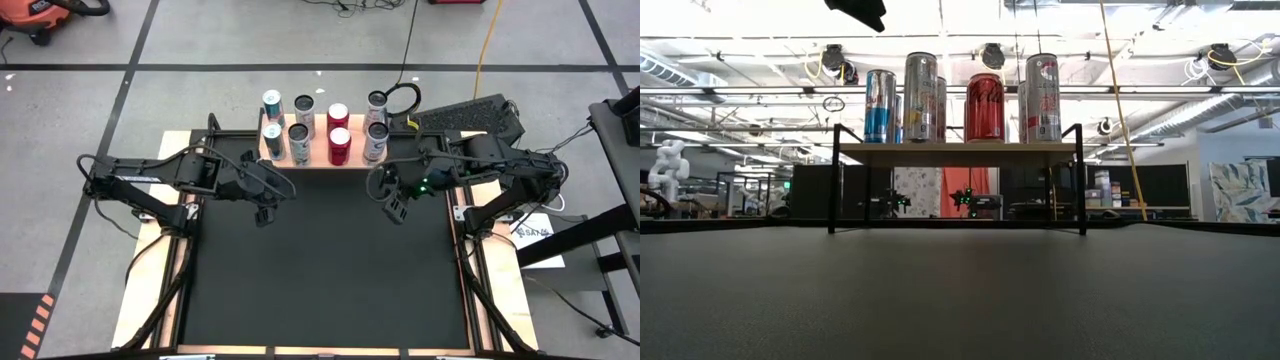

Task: Place canned beverage on shelf
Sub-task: Put the white orange soda can on the shelf aligned with the other white orange soda can

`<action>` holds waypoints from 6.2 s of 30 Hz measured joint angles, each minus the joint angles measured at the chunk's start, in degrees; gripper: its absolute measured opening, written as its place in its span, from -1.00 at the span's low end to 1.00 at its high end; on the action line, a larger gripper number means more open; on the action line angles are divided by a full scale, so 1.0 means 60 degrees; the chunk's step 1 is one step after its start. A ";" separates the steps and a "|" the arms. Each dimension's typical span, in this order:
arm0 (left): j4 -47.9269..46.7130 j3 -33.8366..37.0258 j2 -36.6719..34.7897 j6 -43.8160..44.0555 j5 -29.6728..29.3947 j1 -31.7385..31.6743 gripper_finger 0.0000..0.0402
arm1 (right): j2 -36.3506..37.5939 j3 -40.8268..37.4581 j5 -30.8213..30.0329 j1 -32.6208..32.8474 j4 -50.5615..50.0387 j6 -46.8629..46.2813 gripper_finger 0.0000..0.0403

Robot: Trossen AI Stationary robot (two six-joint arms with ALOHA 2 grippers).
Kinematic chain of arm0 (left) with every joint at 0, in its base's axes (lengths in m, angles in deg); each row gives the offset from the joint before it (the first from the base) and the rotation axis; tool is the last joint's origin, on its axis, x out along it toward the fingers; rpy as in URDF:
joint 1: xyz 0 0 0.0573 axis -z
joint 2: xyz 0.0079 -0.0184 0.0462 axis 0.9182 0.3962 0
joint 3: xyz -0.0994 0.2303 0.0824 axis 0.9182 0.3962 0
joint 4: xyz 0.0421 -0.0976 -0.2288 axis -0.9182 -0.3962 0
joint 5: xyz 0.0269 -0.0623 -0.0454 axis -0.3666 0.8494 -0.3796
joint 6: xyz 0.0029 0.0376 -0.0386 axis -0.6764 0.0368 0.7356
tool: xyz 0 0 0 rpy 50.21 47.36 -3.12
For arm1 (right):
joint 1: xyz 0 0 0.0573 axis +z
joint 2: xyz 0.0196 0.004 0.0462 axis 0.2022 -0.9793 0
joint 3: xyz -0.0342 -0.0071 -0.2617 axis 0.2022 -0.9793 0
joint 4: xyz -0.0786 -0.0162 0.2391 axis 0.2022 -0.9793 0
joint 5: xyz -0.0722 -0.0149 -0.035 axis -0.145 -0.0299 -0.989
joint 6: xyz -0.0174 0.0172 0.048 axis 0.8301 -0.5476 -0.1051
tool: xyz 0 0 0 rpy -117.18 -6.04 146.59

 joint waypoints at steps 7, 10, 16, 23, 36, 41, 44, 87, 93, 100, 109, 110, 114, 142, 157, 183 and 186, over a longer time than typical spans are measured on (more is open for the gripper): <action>-0.0025 0.0004 0.0000 -0.0241 -0.0035 0.0000 0.34 | -0.0004 0.0000 -0.0242 -0.0087 0.1056 0.0361 0.22; -0.0010 0.0004 0.0000 -0.0244 -0.0038 0.0000 0.34 | -0.0004 0.0000 -0.0272 -0.0087 0.1056 0.0584 0.22; -0.0076 0.0006 0.0000 -0.0233 -0.0038 0.0000 0.34 | -0.0004 0.0000 -0.0268 -0.0087 0.1054 0.0536 0.22; -0.0083 0.0007 0.0000 -0.0230 0.0063 0.0000 0.34 | -0.0004 0.0000 -0.0268 -0.0087 0.1054 0.0521 0.22; 0.0128 0.0007 0.0000 -0.0574 -0.0681 -0.0025 0.34 | -0.0004 0.0000 -0.0265 -0.0087 0.1054 0.0516 0.22; 0.0883 0.0007 0.0000 -0.1202 -0.0268 -0.0374 0.34 | -0.0004 0.0000 -0.0265 -0.0087 0.1054 0.0516 0.22; 0.1410 0.0007 0.0000 -0.1274 0.0458 -0.0676 0.34 | -0.0004 0.0000 -0.0265 -0.0087 0.1054 0.0527 0.22; 0.2565 0.0739 -0.0066 -0.2319 0.1860 -0.3738 0.94 | -0.0007 0.0000 -0.0261 -0.0087 0.1055 0.0527 0.23; 0.2723 0.0739 -0.0066 -0.2385 0.1935 -0.4082 0.94 | -0.0007 0.0000 -0.0261 -0.0087 0.1054 0.0527 0.23; 0.3100 0.0739 -0.0066 -0.2516 0.2589 -0.4493 0.94 | -0.0007 0.0000 -0.0261 -0.0087 0.1054 0.0516 0.23; 0.3155 0.0732 0.0134 -0.2514 0.3350 -0.4945 0.94 | -0.0007 0.0000 -0.0261 -0.0087 0.1057 0.0527 0.22; 0.3147 0.0732 0.0210 -0.2510 0.3405 -0.4984 0.94 | -0.0007 0.0000 -0.0261 -0.0088 0.1054 0.0518 0.23; 0.3155 0.0732 0.0473 -0.2632 0.3445 -0.5085 0.94 | -0.0007 0.0000 -0.0261 -0.0091 0.1057 0.0513 0.23; 0.3669 0.0729 0.0809 -0.2716 0.3965 -0.5326 0.94 | -0.0007 0.0000 -0.0261 -0.0088 0.1057 0.0516 0.23; 0.3658 0.0729 0.0809 -0.3079 0.4115 -0.5326 0.73 | -0.0007 0.0000 -0.0261 -0.0091 0.1054 0.0521 0.23; 0.3321 0.0714 0.0772 -0.3885 0.4027 -0.5380 0.31 | -0.0007 0.0000 -0.0261 -0.0091 0.1055 0.0524 0.23; 0.3196 0.0707 0.0765 -0.4156 0.4354 -0.5529 0.31 | -0.0007 0.0000 -0.0261 -0.0089 0.1054 0.0516 0.23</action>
